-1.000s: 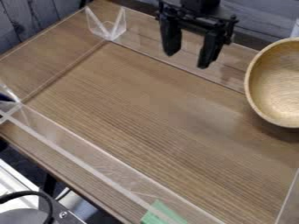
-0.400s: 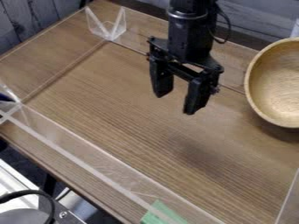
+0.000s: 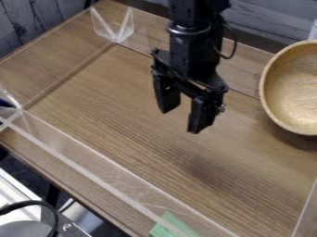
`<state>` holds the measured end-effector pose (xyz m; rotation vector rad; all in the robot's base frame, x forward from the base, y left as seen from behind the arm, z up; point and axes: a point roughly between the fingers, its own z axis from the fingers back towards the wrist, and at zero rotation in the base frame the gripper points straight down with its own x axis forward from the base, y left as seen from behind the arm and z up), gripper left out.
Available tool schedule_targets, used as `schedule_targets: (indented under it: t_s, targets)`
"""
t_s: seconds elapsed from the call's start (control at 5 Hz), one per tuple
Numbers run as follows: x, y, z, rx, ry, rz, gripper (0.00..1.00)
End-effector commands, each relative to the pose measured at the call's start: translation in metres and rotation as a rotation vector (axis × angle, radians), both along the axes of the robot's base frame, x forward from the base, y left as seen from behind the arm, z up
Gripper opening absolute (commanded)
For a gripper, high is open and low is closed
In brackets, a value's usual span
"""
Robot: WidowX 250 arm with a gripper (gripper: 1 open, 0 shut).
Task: Put the green block in the brown bowl
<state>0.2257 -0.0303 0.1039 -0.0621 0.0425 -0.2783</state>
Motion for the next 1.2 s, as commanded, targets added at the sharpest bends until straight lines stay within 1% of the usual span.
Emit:
schedule_targets:
  t_s: [0.0, 0.2, 0.4, 0.6, 0.8, 1.0]
  targets:
    - [0.003, -0.001, 0.010, -0.005, -0.023, -0.015, 1.00]
    - [0.001, -0.001, 0.010, -0.004, 0.003, -0.020, 1.00]
    - [-0.002, -0.006, 0.004, 0.001, 0.004, -0.014, 1.00]
    - [-0.014, -0.023, 0.001, 0.009, -0.014, -0.047, 1.00]
    - [-0.025, -0.040, -0.008, 0.050, -0.030, -0.049, 1.00]
    - [-0.036, -0.055, -0.018, 0.086, -0.043, -0.063, 1.00]
